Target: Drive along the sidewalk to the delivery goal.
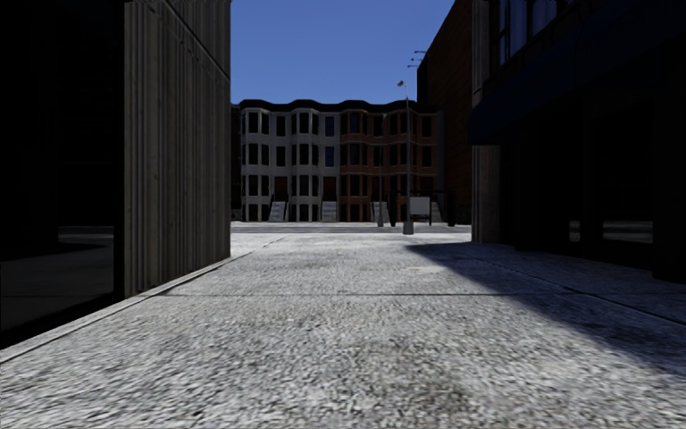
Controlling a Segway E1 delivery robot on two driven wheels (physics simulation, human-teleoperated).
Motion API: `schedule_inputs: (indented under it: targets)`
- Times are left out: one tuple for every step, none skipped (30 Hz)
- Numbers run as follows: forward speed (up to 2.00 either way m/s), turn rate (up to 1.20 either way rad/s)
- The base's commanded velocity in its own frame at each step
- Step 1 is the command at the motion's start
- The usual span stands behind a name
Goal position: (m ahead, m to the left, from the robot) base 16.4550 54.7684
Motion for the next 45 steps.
schedule_inputs:
  targets:
    - [2.00, 0.12]
    - [2.00, 0.19]
    - [2.00, 0.19]
    - [2.00, 0.29]
    - [2.00, 0.33]
    - [2.00, 0.33]
    - [2.00, 0.33]
    - [2.00, 0.33]
    - [2.00, 0.33]
    - [2.00, 0.33]
    - [2.00, 0.33]
    - [2.00, 0.33]
    - [2.00, 0.33]
    - [2.00, 0.33]
    - [2.00, 0.33]
    - [2.00, 0.33]
    - [2.00, 0.33]
    - [2.00, 0.25]
    - [2.00, 0.25]
    - [2.00, 0.01]
    - [2.00, 0.00]
    - [2.00, 0.00]
    - [2.00, 0.00]
    - [2.00, 0.00]
    - [2.00, 0.00]
    - [2.00, 0.00]
    - [2.00, 0.00]
    - [2.00, 0.00]
    - [2.00, 0.00]
    - [2.00, 0.00]
    - [2.00, 0.00]
    - [2.00, 0.00]
    - [2.00, 0.00]
    - [2.00, 0.00]
    - [2.00, 0.00]
    - [2.00, 0.00]
    - [2.00, 0.00]
    - [2.00, 0.00]
    - [2.00, 0.00]
    - [2.00, 0.00]
    - [2.00, 0.00]
    - [2.00, 0.00]
    - [2.00, 0.00]
    - [2.00, 0.00]
    - [2.00, 0.00]
